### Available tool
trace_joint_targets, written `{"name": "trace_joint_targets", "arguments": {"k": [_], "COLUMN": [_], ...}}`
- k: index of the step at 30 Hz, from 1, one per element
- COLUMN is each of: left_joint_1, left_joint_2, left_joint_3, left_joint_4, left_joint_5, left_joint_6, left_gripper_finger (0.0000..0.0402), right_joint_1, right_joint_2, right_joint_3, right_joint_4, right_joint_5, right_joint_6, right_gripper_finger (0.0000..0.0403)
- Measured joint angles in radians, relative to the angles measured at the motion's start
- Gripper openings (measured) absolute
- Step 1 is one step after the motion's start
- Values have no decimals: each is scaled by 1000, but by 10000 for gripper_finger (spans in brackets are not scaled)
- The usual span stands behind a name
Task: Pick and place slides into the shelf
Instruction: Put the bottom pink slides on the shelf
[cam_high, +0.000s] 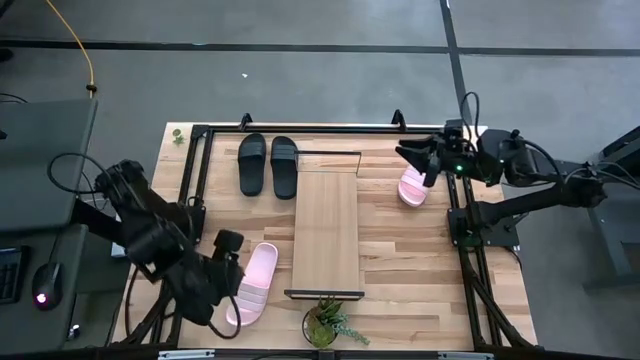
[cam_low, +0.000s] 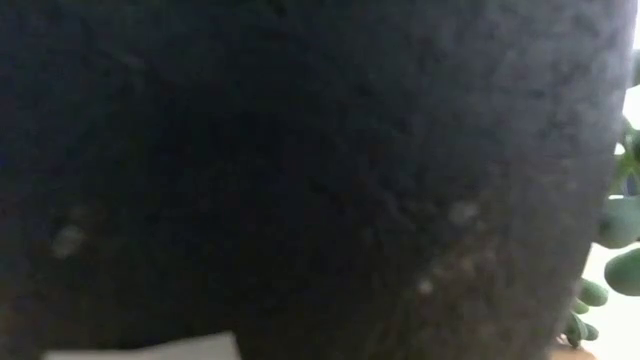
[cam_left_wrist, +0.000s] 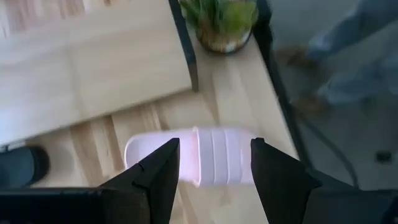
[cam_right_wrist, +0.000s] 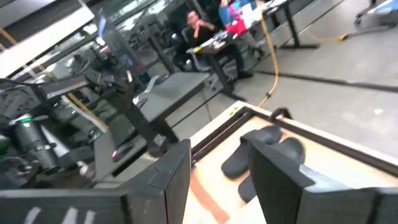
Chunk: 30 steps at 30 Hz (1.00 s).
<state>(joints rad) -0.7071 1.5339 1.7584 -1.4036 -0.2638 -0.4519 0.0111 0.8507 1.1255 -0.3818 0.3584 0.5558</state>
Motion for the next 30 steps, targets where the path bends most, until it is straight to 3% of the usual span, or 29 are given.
{"name": "trace_joint_targets", "arguments": {"k": [8, 18, 30], "left_joint_1": [-13, -25, -117], "left_joint_2": [61, 61, 61], "left_joint_3": [0, -64, -230], "left_joint_4": [-68, -57, 227], "left_joint_5": [47, 8, 40], "left_joint_6": [-48, -104, -171], "left_gripper_finger": [182, 182, 182], "right_joint_1": [-8, -8, -6], "right_joint_2": [34, 41, 41], "right_joint_3": [0, 0, 0], "right_joint_4": [2, 5, 3], "right_joint_5": [-83, -131, -153], "right_joint_6": [50, 95, 92], "right_gripper_finger": [151, 151, 151]}}
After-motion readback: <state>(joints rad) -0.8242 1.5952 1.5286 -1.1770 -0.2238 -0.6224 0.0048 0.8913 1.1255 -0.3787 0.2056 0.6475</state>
